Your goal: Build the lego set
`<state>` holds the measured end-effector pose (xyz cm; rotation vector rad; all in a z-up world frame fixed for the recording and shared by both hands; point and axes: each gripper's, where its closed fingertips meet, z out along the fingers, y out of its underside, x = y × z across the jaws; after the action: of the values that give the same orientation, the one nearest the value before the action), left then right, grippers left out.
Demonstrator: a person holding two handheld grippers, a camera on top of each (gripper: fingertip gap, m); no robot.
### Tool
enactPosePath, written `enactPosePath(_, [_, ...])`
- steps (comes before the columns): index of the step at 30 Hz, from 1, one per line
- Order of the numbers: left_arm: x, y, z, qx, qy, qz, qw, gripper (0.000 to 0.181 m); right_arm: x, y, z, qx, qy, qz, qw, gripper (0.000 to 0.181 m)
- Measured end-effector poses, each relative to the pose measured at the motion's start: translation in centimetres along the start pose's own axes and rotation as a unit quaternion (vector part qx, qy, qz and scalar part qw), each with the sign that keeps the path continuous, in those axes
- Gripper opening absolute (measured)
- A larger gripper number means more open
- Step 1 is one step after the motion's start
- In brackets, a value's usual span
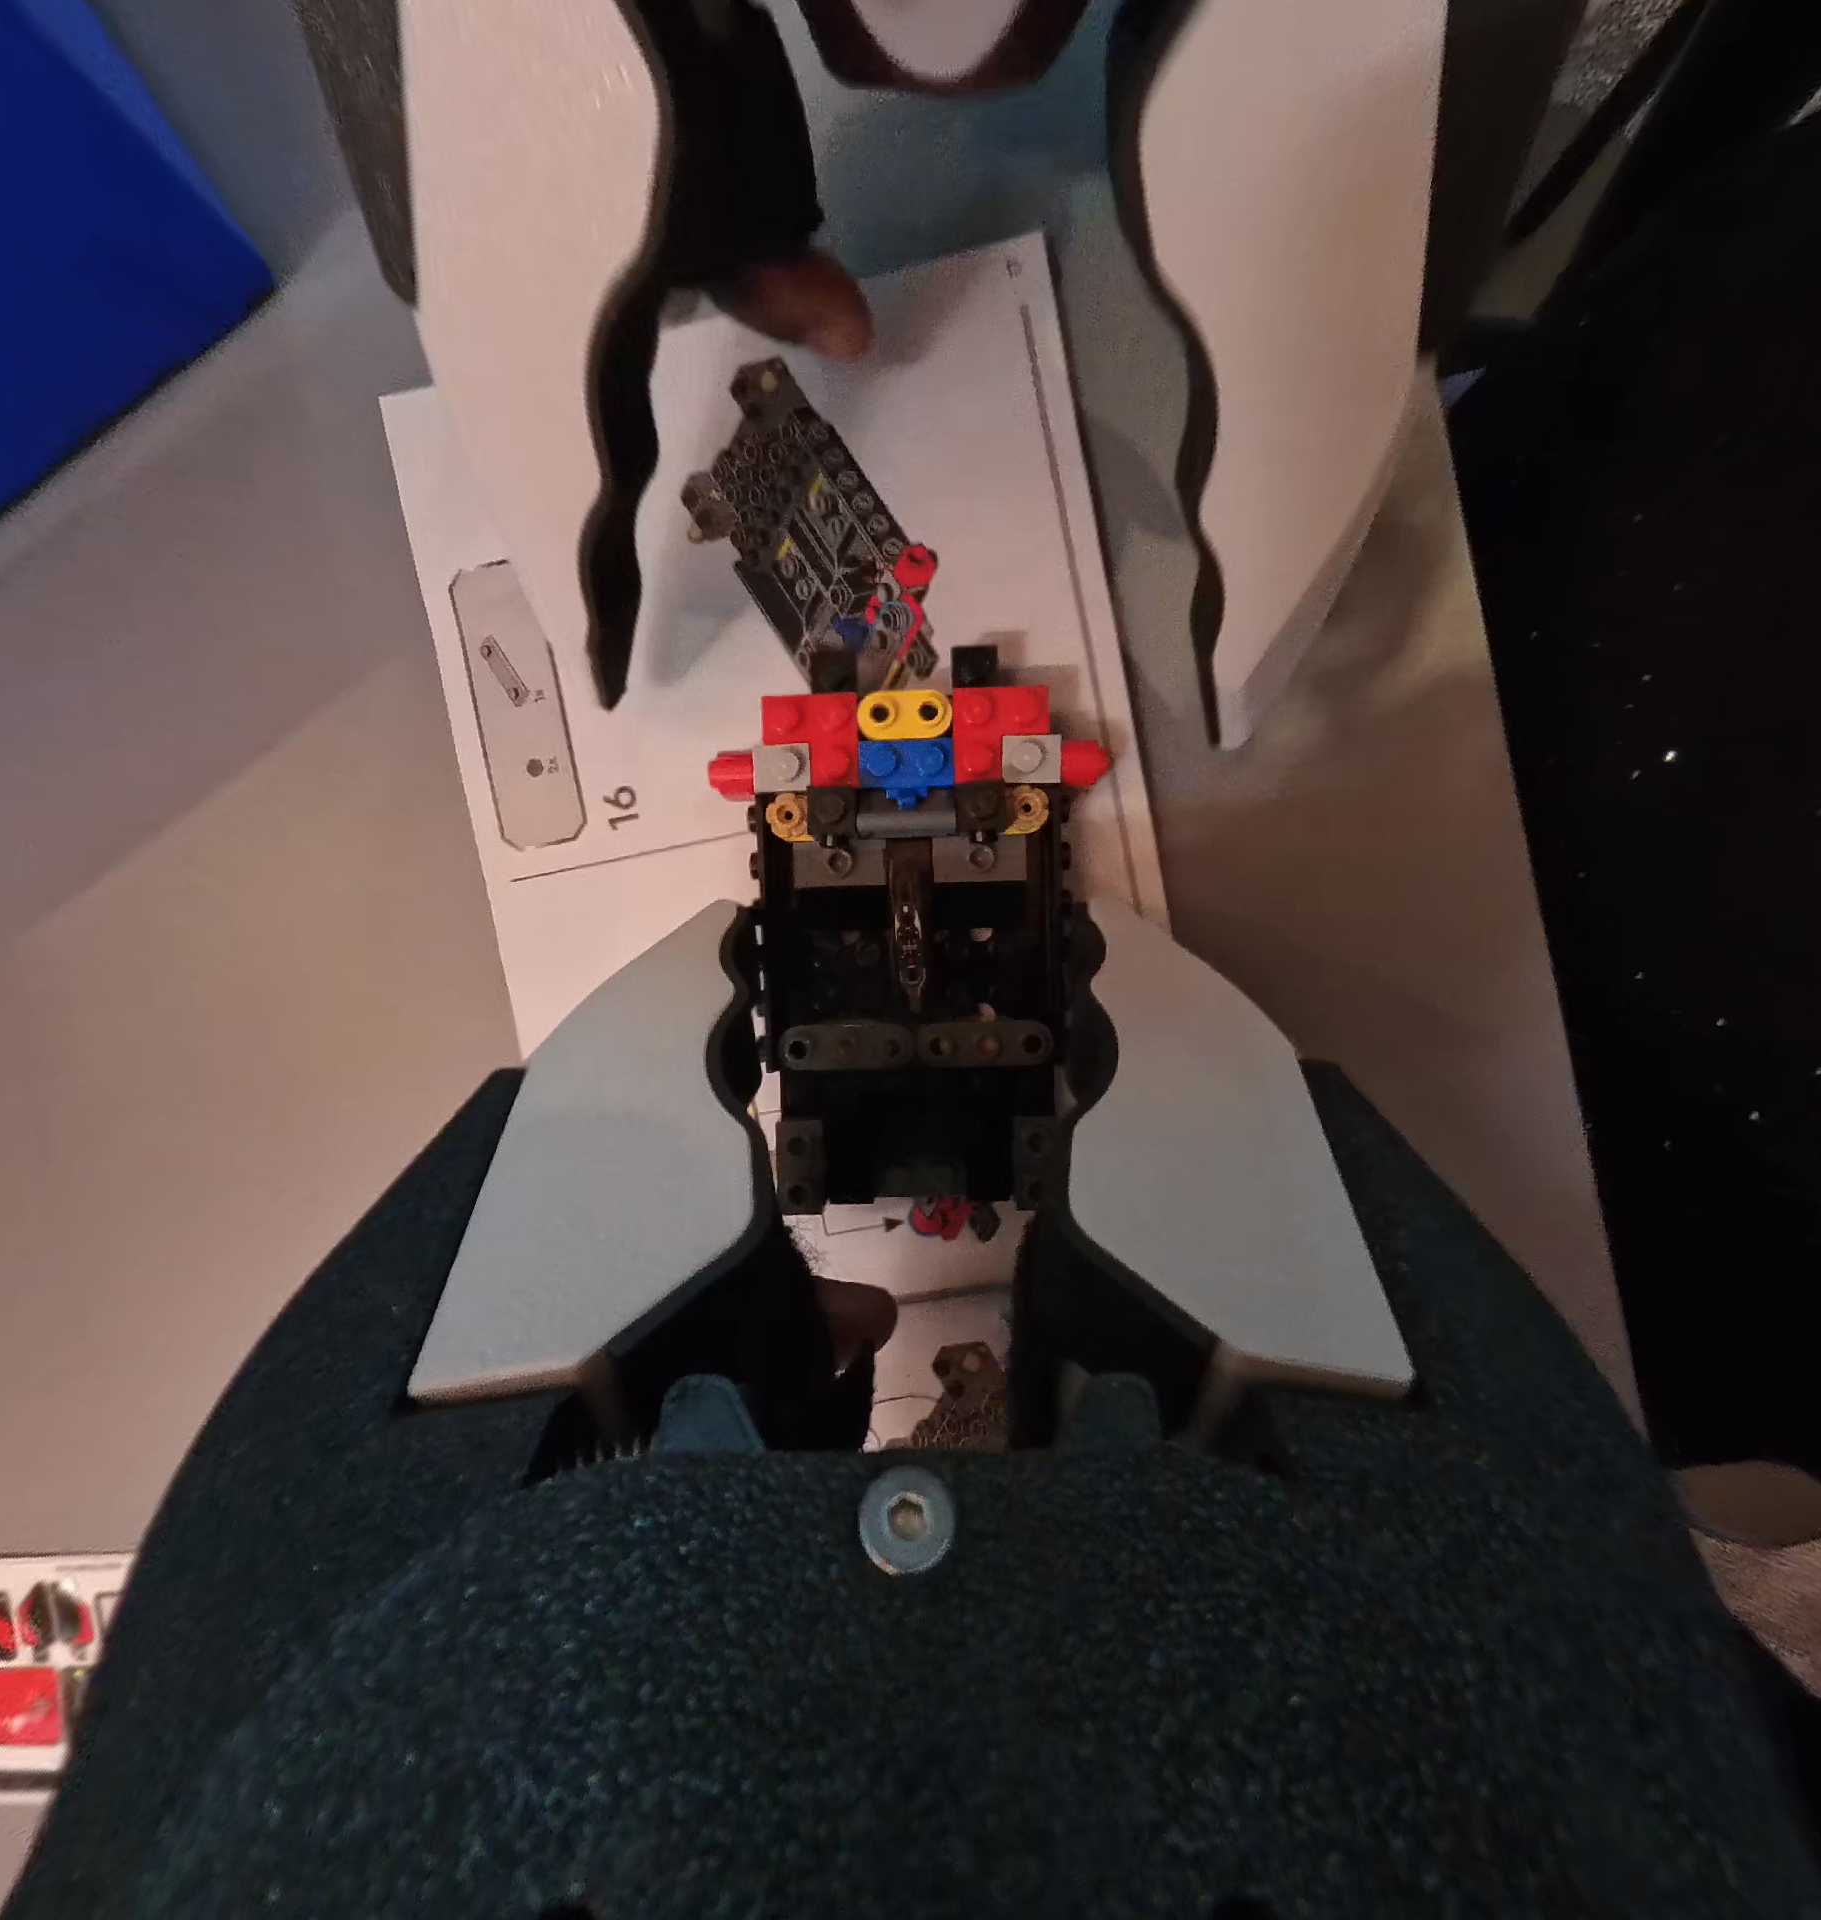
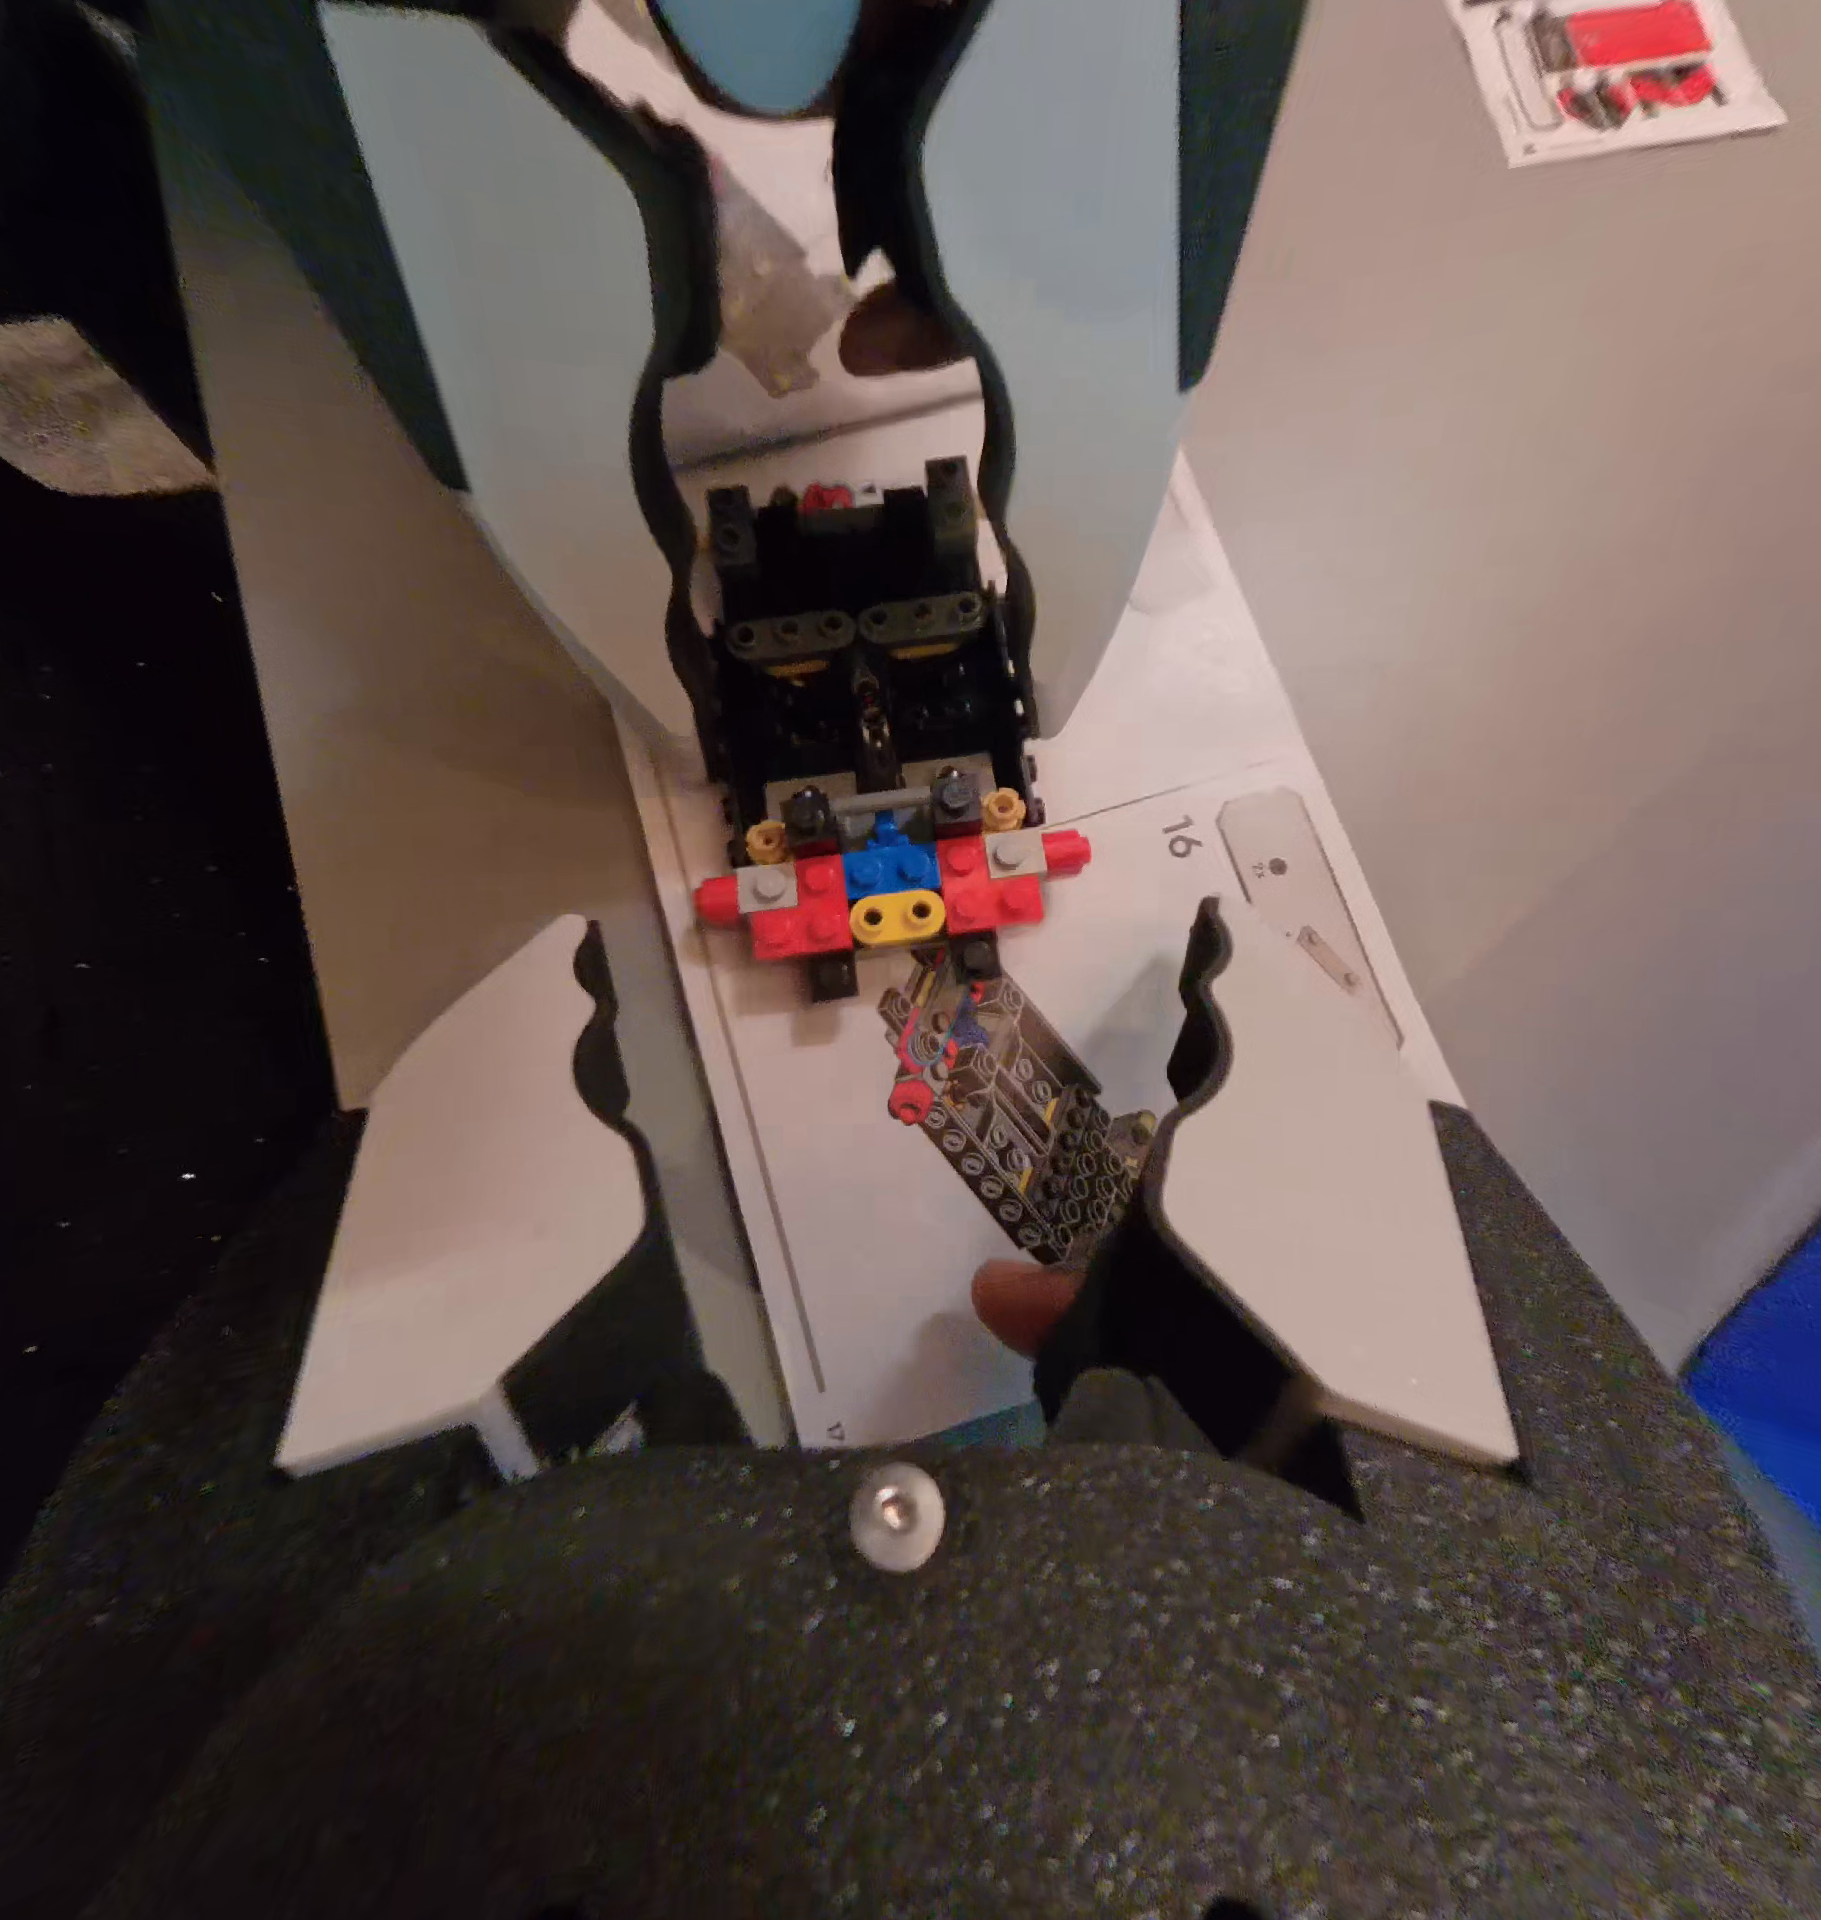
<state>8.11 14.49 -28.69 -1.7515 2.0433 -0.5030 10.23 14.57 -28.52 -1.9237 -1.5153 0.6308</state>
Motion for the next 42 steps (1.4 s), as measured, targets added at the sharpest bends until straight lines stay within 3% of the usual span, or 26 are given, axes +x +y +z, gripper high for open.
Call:
enactPosePath(3, [0.2,0.1,0.0,0.009,-0.004,0.020,1.000,0.057,-0.1,-1.0,-1.1,0.062,-0.013,0.019,0.998,0.090])
enactPosePath(6, [0.2,0.0,-0.1,0.014,-0.004,0.043,0.999,0.057,-0.2,-0.8,-1.2,0.081,-0.025,0.035,0.996,0.088])
enactPosePath(21, [0.2,0.0,0.1,0.026,0.025,0.034,0.999,0.057,-0.5,-0.4,0.5,0.052,-0.016,-0.009,0.998,0.070])
enactPosePath(40, [0.6,0.0,0.2,0.050,0.041,0.021,0.998,0.057,-0.8,-0.1,0.6,0.035,-0.017,0.005,0.999,0.069])
enactPosePath(42, [0.6,-0.1,0.2,0.057,0.043,0.018,0.997,0.057,-0.8,0.0,0.3,0.037,-0.007,0.005,0.999,0.080])
